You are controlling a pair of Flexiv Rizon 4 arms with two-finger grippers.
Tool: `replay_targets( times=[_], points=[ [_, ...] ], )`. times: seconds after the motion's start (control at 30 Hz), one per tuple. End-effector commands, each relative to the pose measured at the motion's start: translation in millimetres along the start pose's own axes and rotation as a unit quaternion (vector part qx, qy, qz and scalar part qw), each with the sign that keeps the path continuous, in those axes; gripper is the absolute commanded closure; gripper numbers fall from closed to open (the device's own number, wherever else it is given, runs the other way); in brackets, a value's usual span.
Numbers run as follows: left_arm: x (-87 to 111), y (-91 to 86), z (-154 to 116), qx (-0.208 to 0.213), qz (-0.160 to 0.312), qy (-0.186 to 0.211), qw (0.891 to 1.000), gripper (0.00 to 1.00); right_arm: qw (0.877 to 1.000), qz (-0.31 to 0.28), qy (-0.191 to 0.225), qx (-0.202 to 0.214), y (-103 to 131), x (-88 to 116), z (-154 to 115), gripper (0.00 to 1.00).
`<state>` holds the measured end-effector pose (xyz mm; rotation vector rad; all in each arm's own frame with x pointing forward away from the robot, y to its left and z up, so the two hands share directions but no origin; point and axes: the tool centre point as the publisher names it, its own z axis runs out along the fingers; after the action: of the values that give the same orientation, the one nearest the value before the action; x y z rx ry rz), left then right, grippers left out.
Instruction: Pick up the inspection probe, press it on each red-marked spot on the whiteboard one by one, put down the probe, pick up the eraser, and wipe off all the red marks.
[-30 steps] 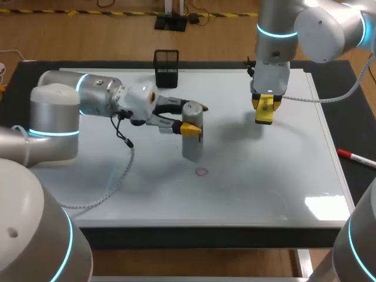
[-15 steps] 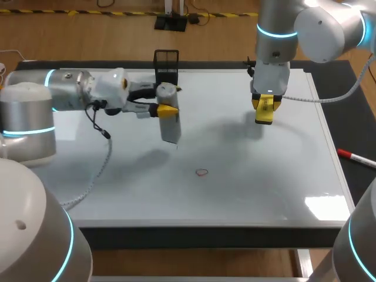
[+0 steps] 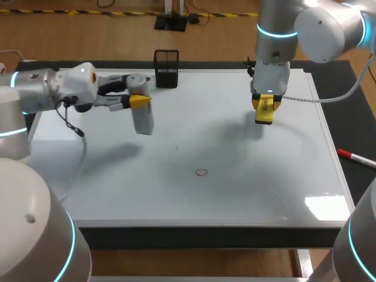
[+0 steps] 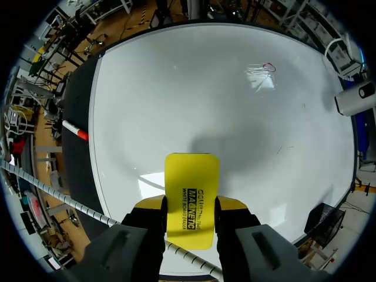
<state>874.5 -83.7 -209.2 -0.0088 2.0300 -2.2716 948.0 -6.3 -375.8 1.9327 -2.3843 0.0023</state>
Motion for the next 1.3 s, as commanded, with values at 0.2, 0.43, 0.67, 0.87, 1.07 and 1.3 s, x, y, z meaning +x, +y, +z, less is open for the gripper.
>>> replay_targets(
  times=[0.2, 0.43, 0.67, 0.87, 1.07, 1.3],
  points=[
    [-8.4, -11.9, -41.3, -0.002, 0.004, -0.037, 0.999, 1.0, 1.0, -0.001, 0.001, 0.0, -0.9, 0.5, -1.0, 1.0],
    [-20.8, -15.9, -63.0, -0.011, 0.01, -0.064, 0.998, 1.0, 1.0, -0.001, 0.001, 0.0, -0.9, 0.5, -1.0, 1.0],
    [-26.7, -21.4, -76.8, -0.015, 0.018, -0.084, 0.996, 1.0, 1.0, -0.001, 0.001, 0.0, -0.9, 0.5, -1.0, 1.0],
    [-29.8, -22.1, -88.8, -0.017, 0.019, -0.1, 0.995, 1.0, 1.0, -0.001, 0.001, 0.0, -0.9, 0.5, -1.0, 1.0],
    [-29.8, -22.1, -88.8, -0.017, 0.019, -0.1, 0.995, 1.0, 1.0, -0.001, 0.001, 0.0, -0.9, 0.5, -1.0, 1.0],
    [-29.8, -22.1, -88.8, -0.017, 0.019, -0.1, 0.995, 1.0, 1.0, -0.007, 0.005, -0.001, 2.5, -1.6, -0.1, 1.0]
  ],
)
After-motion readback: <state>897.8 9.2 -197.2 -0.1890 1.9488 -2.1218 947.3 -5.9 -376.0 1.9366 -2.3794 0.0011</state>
